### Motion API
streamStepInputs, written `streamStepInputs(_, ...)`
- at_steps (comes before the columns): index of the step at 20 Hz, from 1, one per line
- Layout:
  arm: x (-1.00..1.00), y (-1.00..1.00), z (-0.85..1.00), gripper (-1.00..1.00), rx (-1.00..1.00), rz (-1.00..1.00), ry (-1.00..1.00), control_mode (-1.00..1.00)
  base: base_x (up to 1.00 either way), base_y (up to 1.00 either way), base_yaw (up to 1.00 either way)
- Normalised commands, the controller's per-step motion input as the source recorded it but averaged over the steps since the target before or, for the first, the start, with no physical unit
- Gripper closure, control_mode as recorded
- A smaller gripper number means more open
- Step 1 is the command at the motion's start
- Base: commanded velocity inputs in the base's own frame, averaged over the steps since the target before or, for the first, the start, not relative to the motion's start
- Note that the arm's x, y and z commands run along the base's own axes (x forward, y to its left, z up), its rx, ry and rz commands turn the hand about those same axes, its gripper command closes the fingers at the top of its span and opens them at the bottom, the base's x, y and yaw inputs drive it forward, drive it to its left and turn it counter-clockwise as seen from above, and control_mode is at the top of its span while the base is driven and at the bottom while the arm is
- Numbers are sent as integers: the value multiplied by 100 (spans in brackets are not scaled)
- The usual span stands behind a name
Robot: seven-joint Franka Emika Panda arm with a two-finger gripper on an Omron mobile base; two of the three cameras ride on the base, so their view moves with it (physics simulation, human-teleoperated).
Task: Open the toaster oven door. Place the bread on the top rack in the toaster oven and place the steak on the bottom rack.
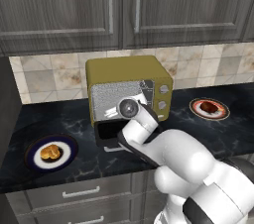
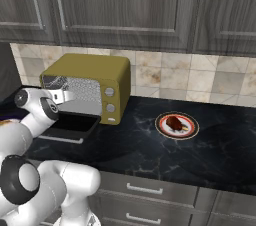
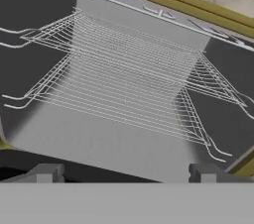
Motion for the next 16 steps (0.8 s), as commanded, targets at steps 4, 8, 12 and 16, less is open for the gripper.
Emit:
streamStepInputs(4,14,0,0,-100,0,0,4,-100,0,0,0)
streamStepInputs(8,9,0,0,-100,-2,0,3,-100,0,0,0)
streamStepInputs(12,5,1,0,-100,-5,0,0,-100,0,0,0)
streamStepInputs(16,7,0,0,-100,-7,-3,0,-100,0,0,0)
